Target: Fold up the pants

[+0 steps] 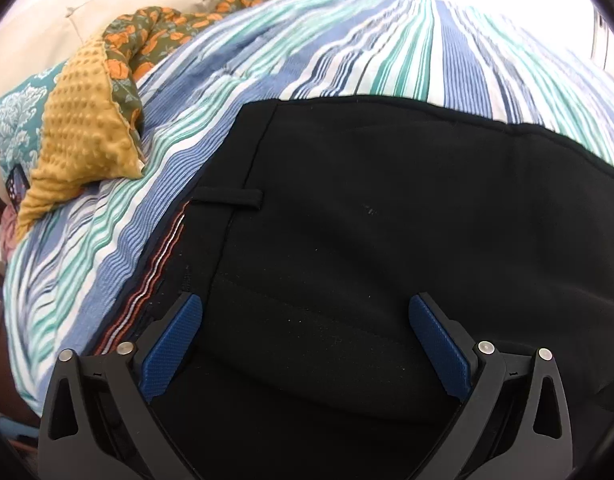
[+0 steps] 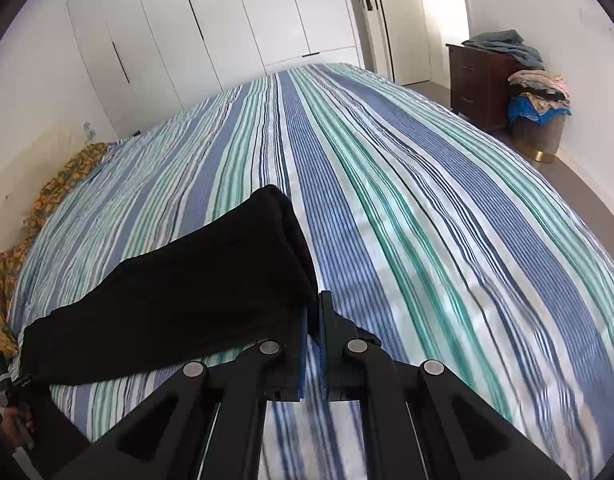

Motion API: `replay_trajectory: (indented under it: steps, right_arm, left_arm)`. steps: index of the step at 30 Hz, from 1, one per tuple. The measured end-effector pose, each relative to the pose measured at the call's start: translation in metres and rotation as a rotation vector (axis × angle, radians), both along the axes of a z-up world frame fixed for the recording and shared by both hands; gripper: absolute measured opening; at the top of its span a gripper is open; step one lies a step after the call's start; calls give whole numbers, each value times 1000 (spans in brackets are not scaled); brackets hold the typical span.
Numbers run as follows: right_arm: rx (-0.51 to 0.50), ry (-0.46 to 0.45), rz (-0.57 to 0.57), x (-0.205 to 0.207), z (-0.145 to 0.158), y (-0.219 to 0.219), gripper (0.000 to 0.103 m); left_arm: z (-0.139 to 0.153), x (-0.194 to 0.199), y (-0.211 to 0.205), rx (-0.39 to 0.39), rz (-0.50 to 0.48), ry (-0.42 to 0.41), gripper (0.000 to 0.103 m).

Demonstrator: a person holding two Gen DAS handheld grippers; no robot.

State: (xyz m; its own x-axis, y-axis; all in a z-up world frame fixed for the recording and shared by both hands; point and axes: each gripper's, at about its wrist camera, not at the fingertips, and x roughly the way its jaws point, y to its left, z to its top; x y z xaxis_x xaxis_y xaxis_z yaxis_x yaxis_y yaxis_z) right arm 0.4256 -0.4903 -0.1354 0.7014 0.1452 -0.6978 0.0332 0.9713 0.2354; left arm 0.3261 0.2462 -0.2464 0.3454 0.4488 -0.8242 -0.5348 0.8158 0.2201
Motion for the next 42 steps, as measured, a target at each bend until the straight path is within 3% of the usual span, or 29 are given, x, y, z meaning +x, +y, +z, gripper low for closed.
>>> replay_trajectory:
  steps: [4,7,9,12,14,20,23,26,29,31,34,39,42]
  right_arm:
    - [45,-7,-112,-97,-12,12,5]
    - [133,69,-278,-140,-31,-3,6]
    - [159,98,-406,-158,-37,-21,15]
    - [113,38,-553,-174,-28,-41,33]
    - [107,14,-570,-176,-24,-45,60]
    - [113,-41,-478,-173,-17,-35,71]
    - [250,-129,-500,-188,-14,-53,72]
    - [428,-242,-628,-221,-16,-86,75]
    - [523,-238,-716,-238,-25,-102,78]
    - [540,-186,-693,-233,-29,-97,77]
    - [546,-82,-521,-210,-26,-63,77]
    - [843,148,-211,-185,-55,32,77]
    - [816,222,-231,-175,-78,66,77]
  left_arm:
    - [15,1,-4,-19,58,72,102]
    - [24,-7,-19,-4,79,77,102]
    - [28,-15,-31,22,69,70,102]
    - [34,-29,-48,63,68,65,102]
    - [34,-35,-56,48,55,61,102]
    - [34,-46,-95,24,-47,53,102]
    - [40,-55,-116,-48,-104,6,102]
    - [51,-70,-137,-104,-169,-63,102]
    - [52,-86,-150,-124,-233,-116,102]
    - [44,-92,-154,-136,-268,-118,102]
    - [27,-99,-152,-166,-276,-101,102]
    - [18,-110,-142,-212,-264,-149,102]
    - [19,-110,-140,-219,-272,-152,102]
